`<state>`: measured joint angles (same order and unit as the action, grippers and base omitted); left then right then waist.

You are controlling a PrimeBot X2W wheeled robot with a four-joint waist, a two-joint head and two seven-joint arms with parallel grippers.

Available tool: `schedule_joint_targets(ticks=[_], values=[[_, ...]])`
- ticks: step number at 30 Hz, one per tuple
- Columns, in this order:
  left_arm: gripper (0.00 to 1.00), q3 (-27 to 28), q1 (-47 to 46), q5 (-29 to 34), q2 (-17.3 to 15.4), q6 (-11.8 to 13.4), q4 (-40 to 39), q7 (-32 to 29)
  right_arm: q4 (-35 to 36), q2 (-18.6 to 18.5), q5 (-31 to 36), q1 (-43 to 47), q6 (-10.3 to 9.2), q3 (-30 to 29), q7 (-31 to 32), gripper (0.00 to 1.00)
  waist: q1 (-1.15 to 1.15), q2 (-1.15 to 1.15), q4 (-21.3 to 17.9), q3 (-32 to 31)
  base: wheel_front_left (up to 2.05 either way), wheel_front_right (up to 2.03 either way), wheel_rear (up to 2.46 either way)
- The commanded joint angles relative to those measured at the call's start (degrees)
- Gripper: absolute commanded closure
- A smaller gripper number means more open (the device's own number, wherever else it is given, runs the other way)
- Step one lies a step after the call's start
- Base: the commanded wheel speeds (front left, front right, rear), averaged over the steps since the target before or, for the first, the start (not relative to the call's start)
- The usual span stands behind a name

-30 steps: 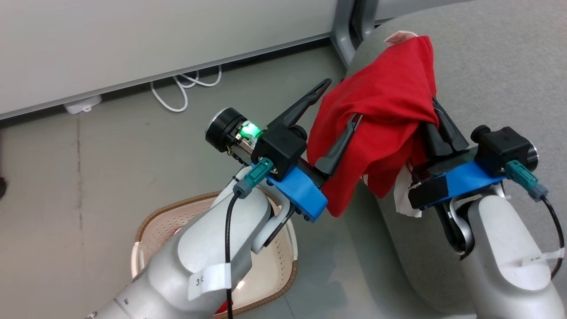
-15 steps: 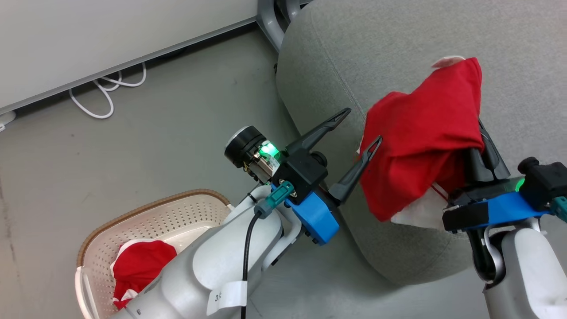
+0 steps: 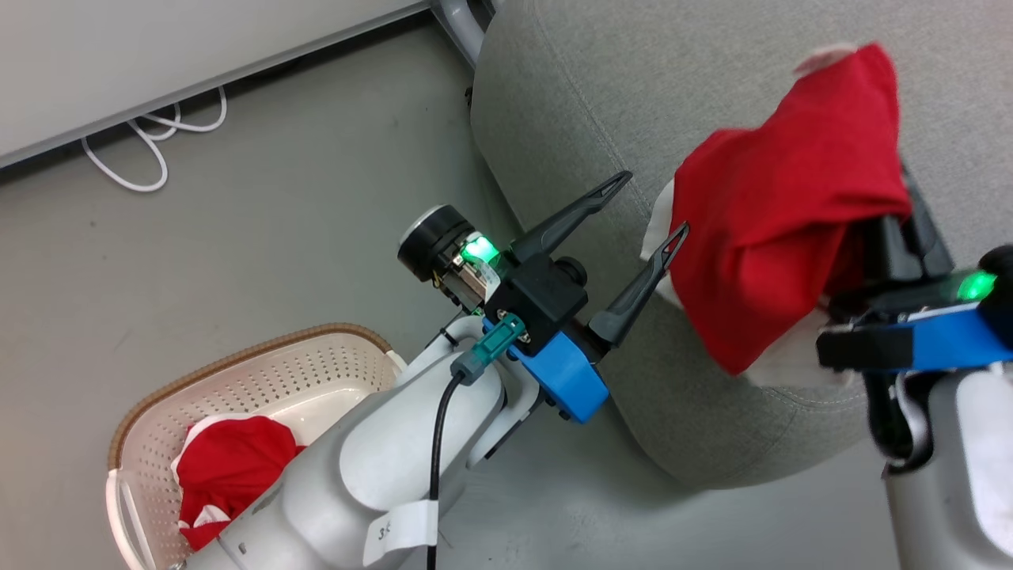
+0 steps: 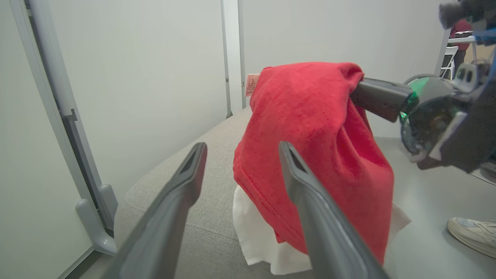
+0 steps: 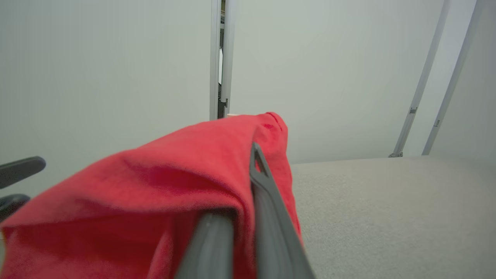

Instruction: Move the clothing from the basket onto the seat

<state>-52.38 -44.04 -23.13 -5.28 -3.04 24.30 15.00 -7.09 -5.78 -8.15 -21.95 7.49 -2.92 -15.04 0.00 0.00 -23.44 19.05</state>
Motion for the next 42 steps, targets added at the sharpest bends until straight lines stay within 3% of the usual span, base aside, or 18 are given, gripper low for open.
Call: schedule_joint_targets(ticks=[1,6,14,21,25,33,39,40,41,42], values=[[0.0,0.4,-1.3,0.5,-0.5,0.1,-0.2,0.3,1.3,-0.8,0.4,-2.9,0.01,-0.6,-0.2,1.0,0.0,0.0,0.6,1.9,0.0,0.0,0.0],[0.0,0.3,-5.0,2.1,-1.1,0.2,-1.1,-0.3,3.3,-3.2,-0.2,-13.1,0.01,-5.8,-0.2,1.0,0.0,0.0,2.5,8.2,0.0,0.0,0.0],[0.0,0.2,-11.5,4.8,-2.2,0.6,-4.5,-2.6,2.8,-11.0,-0.7,-29.9,0.01,-17.9,-0.2,1.0,0.0,0.0,5.8,20.3,0.0,0.0,0.0],[0.0,0.2,-15.2,6.8,-4.1,1.1,-7.3,-4.1,-6.2,-17.0,0.4,-36.0,0.01,-24.3,-0.1,1.0,0.0,0.0,6.8,27.4,0.0,0.0,0.0],[0.0,0.3,-15.5,7.1,-5.4,1.4,-8.3,-4.8,-13.1,-17.2,3.1,-34.3,0.01,-23.8,-0.2,1.0,0.0,0.0,6.5,29.2,0.0,0.0,0.0],[0.0,-0.4,-14.4,7.1,-6.8,1.8,-9.3,-5.6,-24.5,-14.1,3.9,-30.8,0.0,-23.9,-0.1,1.0,0.0,0.0,5.8,30.2,0.0,0.0,0.0],[0.0,-0.6,-14.2,6.7,-7.2,2.0,-9.9,-5.7,-28.9,-11.8,3.0,-28.6,0.0,-23.3,-0.1,1.0,0.0,0.0,5.4,29.8,0.0,0.0,0.0],[0.0,-0.5,-14.2,6.6,-7.3,2.0,-9.9,-5.6,-29.3,-11.5,2.8,-28.4,0.0,-23.5,-0.1,0.68,0.0,0.0,5.4,29.6,0.0,0.0,0.0],[0.0,-0.5,-14.2,6.6,-7.3,2.1,-9.9,-5.4,-29.6,-11.2,2.0,-28.3,0.0,-24.0,-0.1,0.03,0.0,0.0,5.5,29.4,0.0,0.0,0.0],[0.0,-0.5,-14.2,6.5,-7.3,2.2,-9.8,-5.2,-29.7,-11.1,1.7,-27.9,0.01,-23.9,-0.1,0.0,0.0,0.0,5.7,29.0,0.0,0.0,0.0]])
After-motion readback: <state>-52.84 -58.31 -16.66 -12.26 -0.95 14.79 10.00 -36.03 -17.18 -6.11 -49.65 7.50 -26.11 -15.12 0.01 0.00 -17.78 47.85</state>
